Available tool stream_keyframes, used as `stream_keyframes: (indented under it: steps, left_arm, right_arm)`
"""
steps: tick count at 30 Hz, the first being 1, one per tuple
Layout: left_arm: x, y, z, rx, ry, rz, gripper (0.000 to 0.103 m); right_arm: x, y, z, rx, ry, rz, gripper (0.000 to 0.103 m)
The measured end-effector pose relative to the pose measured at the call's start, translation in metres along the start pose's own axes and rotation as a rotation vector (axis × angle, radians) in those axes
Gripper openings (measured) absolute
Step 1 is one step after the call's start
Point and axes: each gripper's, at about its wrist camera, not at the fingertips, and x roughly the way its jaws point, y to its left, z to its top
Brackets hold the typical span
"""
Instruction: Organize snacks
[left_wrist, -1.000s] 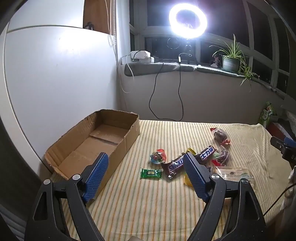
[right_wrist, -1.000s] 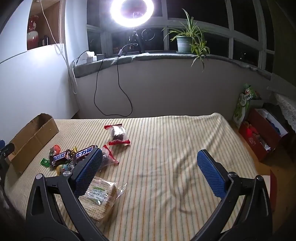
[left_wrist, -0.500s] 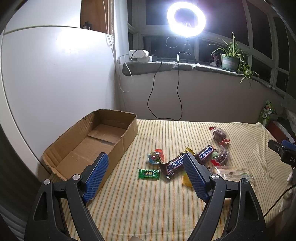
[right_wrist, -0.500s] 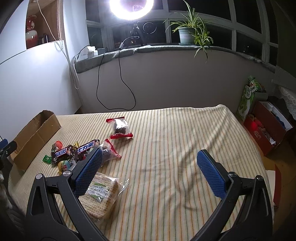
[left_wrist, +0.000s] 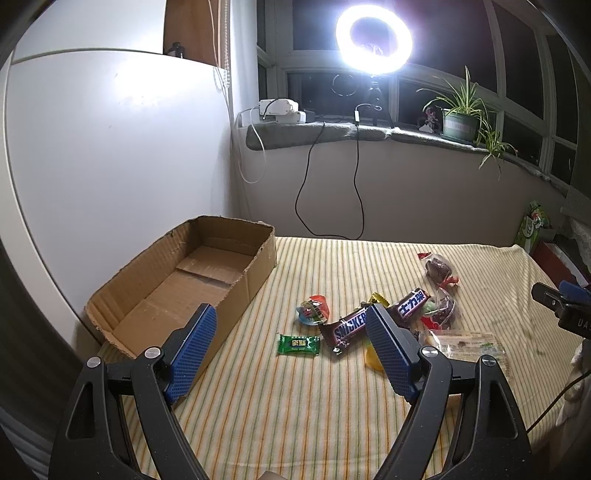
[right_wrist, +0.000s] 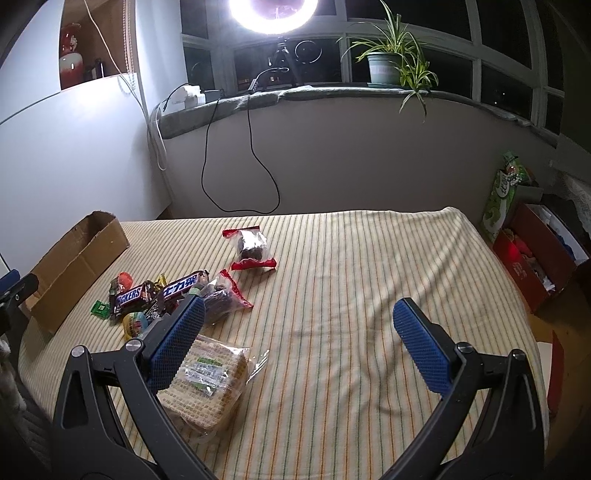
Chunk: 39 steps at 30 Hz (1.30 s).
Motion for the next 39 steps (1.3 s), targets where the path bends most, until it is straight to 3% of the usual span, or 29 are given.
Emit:
stream_keyframes:
  steps: [39]
  left_arm:
    - [0.0015, -0.0077, -0.0029, 0.008, 0.015, -0.031, 0.083]
  right_arm:
    - [0.0026, 0.0039, -0.0054, -0.009, 0.020, 0.025, 0.103]
